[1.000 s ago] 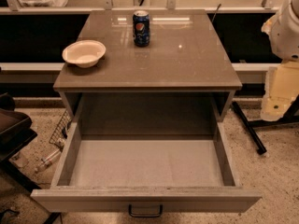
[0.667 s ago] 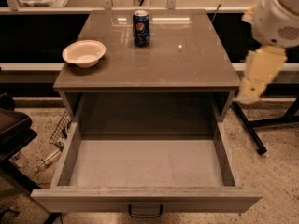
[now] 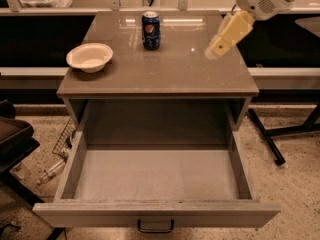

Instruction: Place pepsi can into top drawer

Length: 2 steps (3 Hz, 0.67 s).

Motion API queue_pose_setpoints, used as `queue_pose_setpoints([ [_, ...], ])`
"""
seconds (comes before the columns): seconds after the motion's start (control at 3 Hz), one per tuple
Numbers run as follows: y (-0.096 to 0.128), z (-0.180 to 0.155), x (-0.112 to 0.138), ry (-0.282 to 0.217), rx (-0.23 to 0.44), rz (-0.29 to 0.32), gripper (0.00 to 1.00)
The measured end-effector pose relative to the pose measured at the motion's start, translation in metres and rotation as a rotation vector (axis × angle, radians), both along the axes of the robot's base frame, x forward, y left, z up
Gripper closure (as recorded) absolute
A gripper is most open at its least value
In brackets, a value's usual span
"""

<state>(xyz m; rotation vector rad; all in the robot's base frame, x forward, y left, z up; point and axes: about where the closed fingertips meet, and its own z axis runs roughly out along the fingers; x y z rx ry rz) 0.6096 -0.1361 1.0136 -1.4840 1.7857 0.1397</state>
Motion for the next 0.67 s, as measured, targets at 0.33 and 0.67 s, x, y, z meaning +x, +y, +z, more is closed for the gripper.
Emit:
queue_pose_setpoints([
  [0.33, 0.021, 0.002, 0.027, -0.086, 0.203, 0.035, 0.0],
  [0.67, 0.065, 0.01, 0.048, -0.225, 0.43, 0.089, 0.0],
])
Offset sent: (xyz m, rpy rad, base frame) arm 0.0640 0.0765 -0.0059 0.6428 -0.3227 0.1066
